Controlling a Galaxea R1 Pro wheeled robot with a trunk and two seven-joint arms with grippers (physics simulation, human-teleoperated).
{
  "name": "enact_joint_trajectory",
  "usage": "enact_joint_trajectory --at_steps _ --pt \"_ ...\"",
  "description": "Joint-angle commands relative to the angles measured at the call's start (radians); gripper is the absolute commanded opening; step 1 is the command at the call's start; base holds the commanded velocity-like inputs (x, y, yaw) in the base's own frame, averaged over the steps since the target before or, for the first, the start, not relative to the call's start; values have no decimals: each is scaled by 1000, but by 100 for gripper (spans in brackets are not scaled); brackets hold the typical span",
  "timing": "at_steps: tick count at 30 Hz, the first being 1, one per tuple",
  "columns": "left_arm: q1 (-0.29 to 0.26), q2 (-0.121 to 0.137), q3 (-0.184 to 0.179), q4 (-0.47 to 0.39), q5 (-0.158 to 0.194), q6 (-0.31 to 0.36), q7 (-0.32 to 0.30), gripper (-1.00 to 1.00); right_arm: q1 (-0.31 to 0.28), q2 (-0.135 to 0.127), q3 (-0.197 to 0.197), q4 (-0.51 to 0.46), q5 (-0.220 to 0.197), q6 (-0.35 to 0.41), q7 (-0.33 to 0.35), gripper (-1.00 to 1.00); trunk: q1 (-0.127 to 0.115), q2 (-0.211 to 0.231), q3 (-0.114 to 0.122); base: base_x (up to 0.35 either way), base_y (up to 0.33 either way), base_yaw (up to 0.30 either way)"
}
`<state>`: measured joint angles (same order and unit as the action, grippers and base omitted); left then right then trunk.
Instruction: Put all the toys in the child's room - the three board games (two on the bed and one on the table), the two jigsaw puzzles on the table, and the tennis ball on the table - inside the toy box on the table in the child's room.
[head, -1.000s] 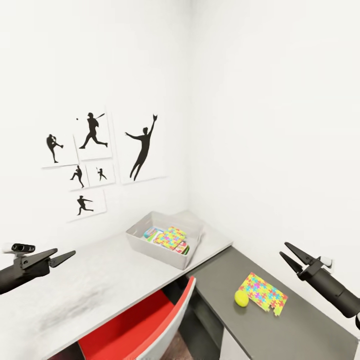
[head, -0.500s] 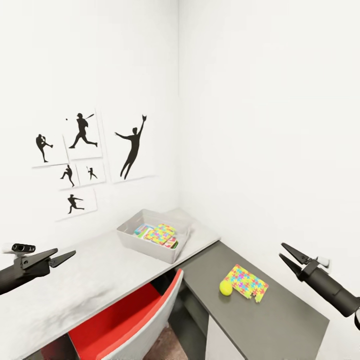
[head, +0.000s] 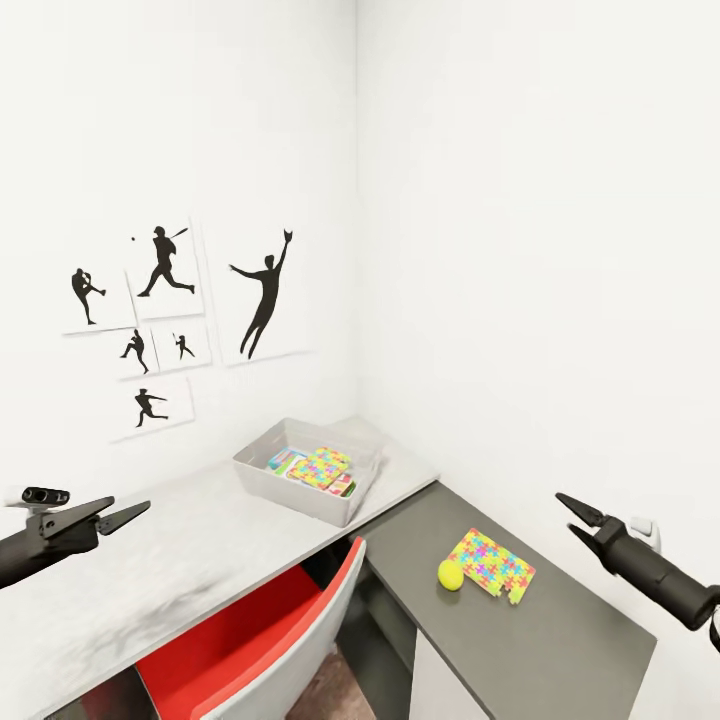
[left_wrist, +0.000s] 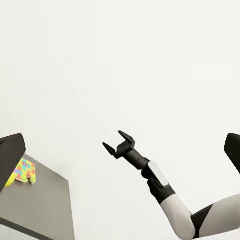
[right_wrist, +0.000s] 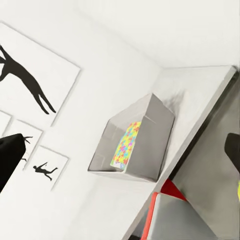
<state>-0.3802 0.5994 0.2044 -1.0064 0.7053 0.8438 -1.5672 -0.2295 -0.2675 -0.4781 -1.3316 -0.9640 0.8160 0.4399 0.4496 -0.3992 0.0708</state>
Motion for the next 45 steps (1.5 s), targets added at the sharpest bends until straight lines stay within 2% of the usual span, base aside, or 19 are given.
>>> enact_joint_trajectory --at_steps 1,6,10,19,28,45 --pt "0 0 0 0 0 11 -4 100 -1 5 -1 -3 1 6 3 100 0 -1 0 0 0 0" --pt "0 1 0 0 0 11 -4 100 -1 34 3 -18 1 7 1 100 0 -1 0 0 0 -2" --pt "0 2 0 0 0 11 -4 100 -1 41 6 -33 0 8 -1 100 0 -1 0 0 0 -101" --pt "0 2 3 1 0 11 -4 100 -1 43 10 -38 -1 8 -1 100 0 -1 0 0 0 -238" --pt "0 2 24 2 0 11 -4 100 -1 44 10 -37 -1 9 -1 100 0 -1 0 0 60 -271" --pt "0 3 28 2 0 11 -4 100 -1 45 10 -30 0 8 0 100 0 -1 0 0 48 -273"
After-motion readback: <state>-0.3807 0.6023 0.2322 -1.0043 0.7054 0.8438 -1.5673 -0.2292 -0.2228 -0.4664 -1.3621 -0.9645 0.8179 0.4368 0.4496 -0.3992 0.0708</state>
